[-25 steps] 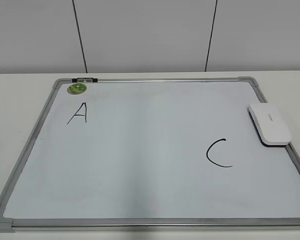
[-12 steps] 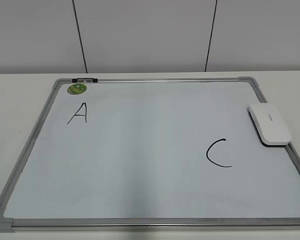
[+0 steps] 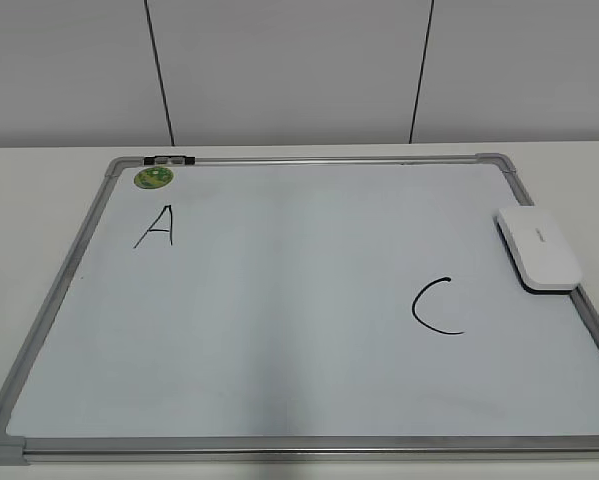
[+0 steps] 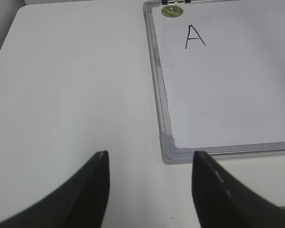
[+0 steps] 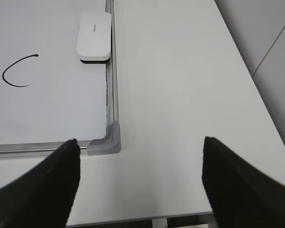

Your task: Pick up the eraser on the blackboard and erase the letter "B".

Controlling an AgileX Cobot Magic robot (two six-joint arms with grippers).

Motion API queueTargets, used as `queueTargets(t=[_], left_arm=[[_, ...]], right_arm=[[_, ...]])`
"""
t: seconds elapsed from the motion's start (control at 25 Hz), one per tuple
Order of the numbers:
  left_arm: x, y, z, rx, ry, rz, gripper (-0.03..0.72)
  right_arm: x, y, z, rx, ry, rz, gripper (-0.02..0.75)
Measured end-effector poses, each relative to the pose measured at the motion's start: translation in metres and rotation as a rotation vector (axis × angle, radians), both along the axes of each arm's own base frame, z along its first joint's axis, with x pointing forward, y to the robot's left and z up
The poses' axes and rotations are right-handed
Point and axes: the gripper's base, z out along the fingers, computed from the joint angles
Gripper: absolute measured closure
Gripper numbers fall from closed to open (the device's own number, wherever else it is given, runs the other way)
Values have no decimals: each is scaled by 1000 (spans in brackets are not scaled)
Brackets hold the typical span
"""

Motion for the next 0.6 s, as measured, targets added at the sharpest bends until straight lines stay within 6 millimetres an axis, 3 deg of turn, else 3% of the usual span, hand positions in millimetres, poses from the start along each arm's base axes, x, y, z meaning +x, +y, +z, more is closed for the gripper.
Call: queueTargets(t=[0.6], left_arm=[[0,0,0,0,0,0,268]], right_arm=[[0,0,0,0,0,0,146]])
